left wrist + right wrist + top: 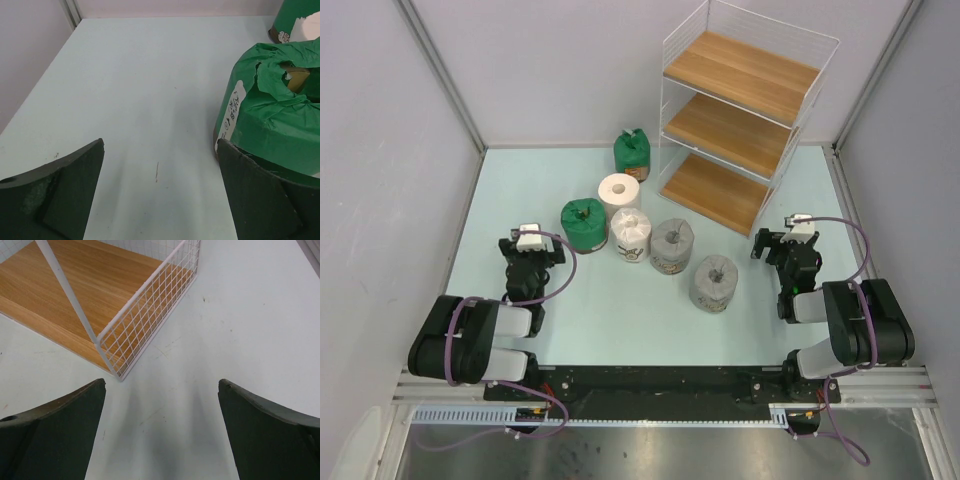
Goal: Place and organize the paper towels onto the shelf
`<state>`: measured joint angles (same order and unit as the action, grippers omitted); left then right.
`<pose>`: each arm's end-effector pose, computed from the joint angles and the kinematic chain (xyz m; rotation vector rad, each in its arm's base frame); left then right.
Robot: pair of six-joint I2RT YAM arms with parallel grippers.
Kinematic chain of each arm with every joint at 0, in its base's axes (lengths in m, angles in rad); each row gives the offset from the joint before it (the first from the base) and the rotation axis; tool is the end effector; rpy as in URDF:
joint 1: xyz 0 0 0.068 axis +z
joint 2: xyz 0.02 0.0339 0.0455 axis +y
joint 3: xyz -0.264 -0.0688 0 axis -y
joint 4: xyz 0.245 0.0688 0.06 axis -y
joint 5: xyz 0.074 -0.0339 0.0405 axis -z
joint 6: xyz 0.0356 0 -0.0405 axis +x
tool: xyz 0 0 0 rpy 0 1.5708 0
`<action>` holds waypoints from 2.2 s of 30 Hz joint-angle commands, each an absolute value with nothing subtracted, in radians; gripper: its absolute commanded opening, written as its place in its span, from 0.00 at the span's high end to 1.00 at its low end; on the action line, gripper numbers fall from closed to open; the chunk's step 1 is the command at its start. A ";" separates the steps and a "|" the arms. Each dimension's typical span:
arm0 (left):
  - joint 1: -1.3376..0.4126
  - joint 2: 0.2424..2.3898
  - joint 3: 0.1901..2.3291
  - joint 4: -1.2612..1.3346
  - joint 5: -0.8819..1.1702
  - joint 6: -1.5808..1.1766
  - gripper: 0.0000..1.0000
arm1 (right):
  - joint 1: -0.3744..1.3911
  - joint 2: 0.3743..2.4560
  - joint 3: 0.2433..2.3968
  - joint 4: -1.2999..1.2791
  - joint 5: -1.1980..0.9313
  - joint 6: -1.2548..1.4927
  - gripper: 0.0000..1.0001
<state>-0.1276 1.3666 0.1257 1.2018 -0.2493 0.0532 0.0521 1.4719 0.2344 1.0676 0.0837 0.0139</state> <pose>0.2104 -0.0181 0.1554 -0.0475 1.6098 0.1430 0.2385 0.0095 0.1458 0.0282 1.7399 -0.0244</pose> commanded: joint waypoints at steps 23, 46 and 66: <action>-0.087 1.344 0.158 1.215 -0.170 0.038 0.00 | 0.063 0.855 0.360 0.298 0.437 0.508 0.00; -0.126 0.936 0.187 0.749 -0.391 -0.216 0.00 | 0.299 0.833 0.652 -0.339 0.307 0.496 0.00; -0.126 0.965 0.236 0.664 -0.393 -0.212 0.00 | 0.710 0.959 0.695 -0.431 0.397 0.471 0.12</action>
<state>-0.1223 0.9627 0.1932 0.6601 -0.3820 -0.1947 0.6754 0.9424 0.6529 -0.4175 0.3359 0.4694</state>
